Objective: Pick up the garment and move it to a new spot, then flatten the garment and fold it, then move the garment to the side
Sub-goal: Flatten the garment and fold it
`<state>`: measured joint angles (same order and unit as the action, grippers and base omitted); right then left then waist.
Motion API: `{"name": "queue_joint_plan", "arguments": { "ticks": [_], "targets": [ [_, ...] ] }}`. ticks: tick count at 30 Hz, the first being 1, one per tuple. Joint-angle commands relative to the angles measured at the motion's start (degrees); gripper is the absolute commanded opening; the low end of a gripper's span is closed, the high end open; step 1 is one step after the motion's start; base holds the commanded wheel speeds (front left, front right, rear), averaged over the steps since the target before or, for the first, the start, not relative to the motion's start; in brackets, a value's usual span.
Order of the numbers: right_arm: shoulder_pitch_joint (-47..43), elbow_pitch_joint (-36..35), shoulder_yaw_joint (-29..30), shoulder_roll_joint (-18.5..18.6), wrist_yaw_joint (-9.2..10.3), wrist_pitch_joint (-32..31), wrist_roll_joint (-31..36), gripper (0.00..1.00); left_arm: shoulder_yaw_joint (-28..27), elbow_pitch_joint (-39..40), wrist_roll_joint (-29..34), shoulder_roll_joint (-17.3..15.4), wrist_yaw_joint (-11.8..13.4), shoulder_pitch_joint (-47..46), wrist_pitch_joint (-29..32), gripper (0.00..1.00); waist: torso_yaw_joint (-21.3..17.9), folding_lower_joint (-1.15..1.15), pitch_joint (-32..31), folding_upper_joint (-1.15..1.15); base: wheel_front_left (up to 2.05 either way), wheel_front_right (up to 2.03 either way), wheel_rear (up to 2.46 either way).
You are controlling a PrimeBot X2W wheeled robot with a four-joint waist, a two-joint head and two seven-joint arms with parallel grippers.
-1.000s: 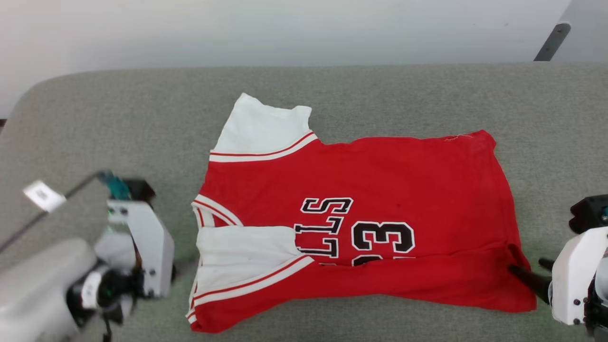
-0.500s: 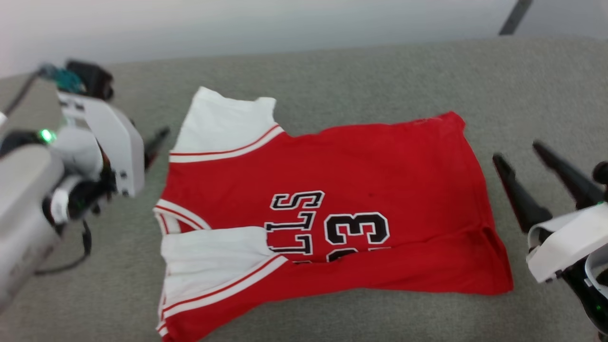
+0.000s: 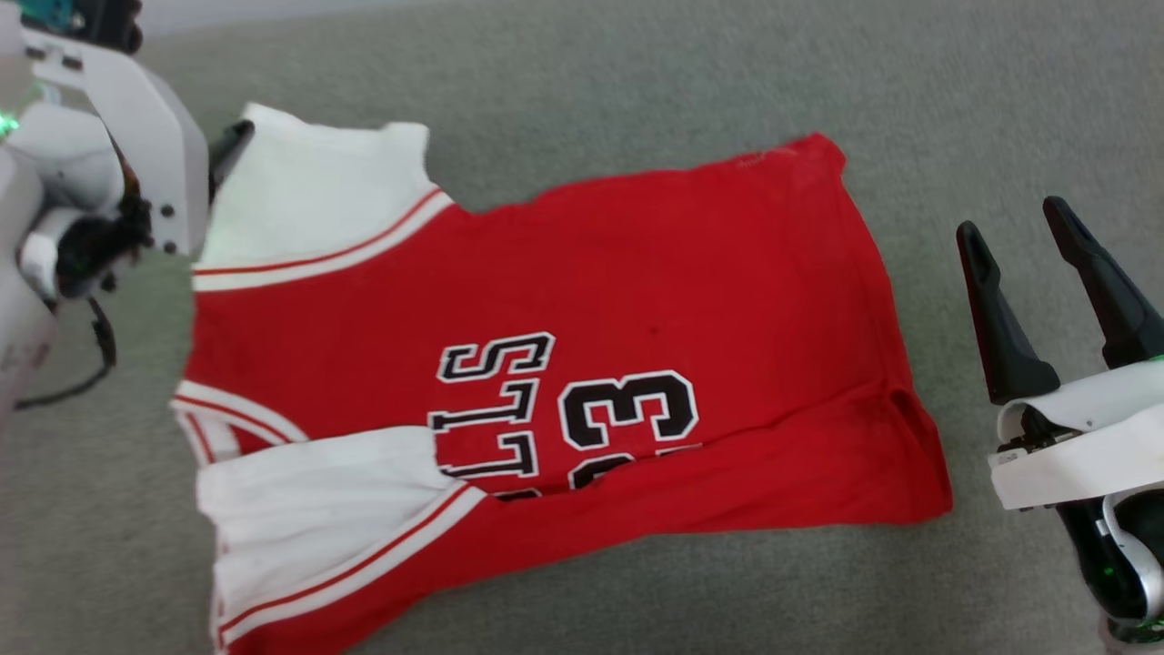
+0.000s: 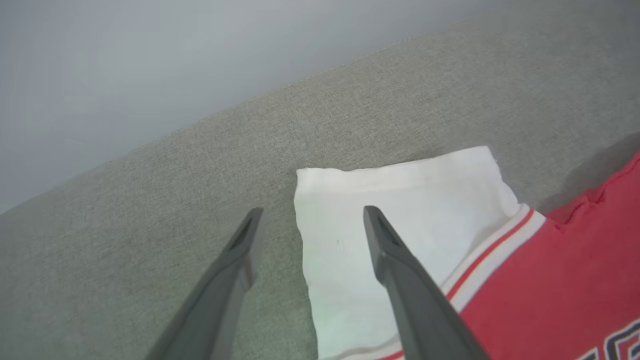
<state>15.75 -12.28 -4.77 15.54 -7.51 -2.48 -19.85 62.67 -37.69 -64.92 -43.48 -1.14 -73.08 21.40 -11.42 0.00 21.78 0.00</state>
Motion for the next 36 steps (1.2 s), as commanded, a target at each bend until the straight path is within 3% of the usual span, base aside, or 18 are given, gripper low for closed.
{"name": "queue_joint_plan", "arguments": {
  "ticks": [1,16,17,18,19,20,29,36],
  "targets": [
    [0.33,0.18,0.09,-0.61,0.04,0.51,-0.12,1.00,0.11,-0.63,0.39,0.11,-0.43,-1.05,0.26,1.00,-2.84,0.00,3.52,0.00,0.00,0.00,0.00],
    [1.78,2.74,-2.05,-0.53,0.04,0.60,-2.49,1.00,2.59,-13.87,-0.36,3.38,-3.06,-5.84,12.15,1.00,-5.31,0.00,8.32,0.00,0.00,0.00,0.00],
    [2.13,2.60,-2.22,-0.36,0.04,0.20,-2.65,1.00,2.54,-14.78,-0.95,3.75,-2.98,-5.84,13.80,0.86,-5.34,0.00,8.41,0.00,0.00,0.00,0.00],
    [2.39,2.55,-2.39,-0.26,0.04,-0.62,-2.94,1.00,2.58,-15.52,-1.41,4.10,-2.95,-5.90,15.30,0.46,-5.36,0.00,8.56,0.00,0.00,0.00,0.00],
    [2.70,2.37,-2.84,-0.01,0.04,-1.50,-3.07,1.00,2.77,-16.10,-1.89,4.54,-3.21,-5.70,17.15,0.16,-5.39,0.00,8.63,0.00,0.00,0.00,0.00],
    [2.95,2.05,-2.92,0.03,0.04,-2.31,-3.71,1.00,3.05,-16.65,-2.15,4.85,-3.32,-5.65,18.91,0.00,-5.38,0.00,8.70,0.00,0.00,0.00,0.00],
    [11.26,2.14,-3.82,2.47,0.04,-17.07,-6.91,1.00,3.81,-18.13,-1.30,6.86,-3.80,-8.28,20.39,0.00,-4.82,0.00,9.23,0.00,0.00,0.00,0.00],
    [23.67,12.33,-6.69,3.30,0.04,-27.72,-9.39,1.00,4.32,-18.58,-0.26,9.20,-4.18,-9.91,18.37,0.00,-2.89,0.00,9.69,0.00,0.00,0.00,0.00]
  ]
}}
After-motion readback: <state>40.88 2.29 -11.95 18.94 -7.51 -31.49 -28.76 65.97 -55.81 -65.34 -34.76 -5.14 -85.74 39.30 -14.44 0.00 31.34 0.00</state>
